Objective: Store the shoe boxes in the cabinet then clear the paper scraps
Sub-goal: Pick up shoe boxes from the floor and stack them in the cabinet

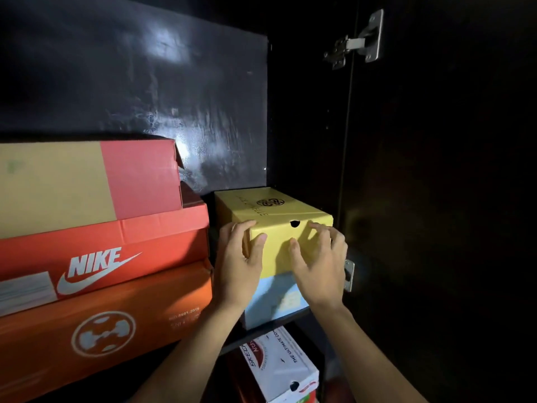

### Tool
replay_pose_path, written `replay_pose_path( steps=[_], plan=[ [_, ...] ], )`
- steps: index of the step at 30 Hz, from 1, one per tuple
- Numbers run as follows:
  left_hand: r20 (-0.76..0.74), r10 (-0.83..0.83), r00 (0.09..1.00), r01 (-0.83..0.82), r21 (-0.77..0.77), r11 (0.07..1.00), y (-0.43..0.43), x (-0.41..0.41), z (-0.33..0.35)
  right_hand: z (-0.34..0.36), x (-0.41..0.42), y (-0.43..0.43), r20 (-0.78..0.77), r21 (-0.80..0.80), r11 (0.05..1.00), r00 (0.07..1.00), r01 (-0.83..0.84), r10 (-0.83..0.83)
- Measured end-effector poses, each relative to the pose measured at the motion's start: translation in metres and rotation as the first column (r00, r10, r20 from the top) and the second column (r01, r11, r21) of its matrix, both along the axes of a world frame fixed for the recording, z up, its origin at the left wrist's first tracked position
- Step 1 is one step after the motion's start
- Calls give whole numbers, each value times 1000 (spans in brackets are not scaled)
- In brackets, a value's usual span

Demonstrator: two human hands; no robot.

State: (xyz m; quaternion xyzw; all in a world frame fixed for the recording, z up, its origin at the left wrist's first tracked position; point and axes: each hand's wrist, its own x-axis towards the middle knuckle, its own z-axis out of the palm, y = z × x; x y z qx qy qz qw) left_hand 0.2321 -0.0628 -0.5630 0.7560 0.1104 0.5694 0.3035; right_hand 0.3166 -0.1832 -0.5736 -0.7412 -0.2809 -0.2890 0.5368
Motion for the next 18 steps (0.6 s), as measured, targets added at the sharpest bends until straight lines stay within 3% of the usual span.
replay_pose_path(
  steps=[4,9,13,18],
  plan=[
    [-56,-64,996,64,0,998,-1,12,8,5,9,2,-84,9,999,996,-30,31],
    [-113,-49,992,43,-59,997,-9,8,16,15,8,-21,-164,-142,984,983,-106,82],
    [-230,-50,972,24,-112,993,-23,-8,28,29,-10,-53,-186,-260,965,983,-45,-4],
    [-281,-166,945,139,-113,984,-55,-49,35,39,-55,-106,-183,-289,957,983,-27,-28]
  ],
)
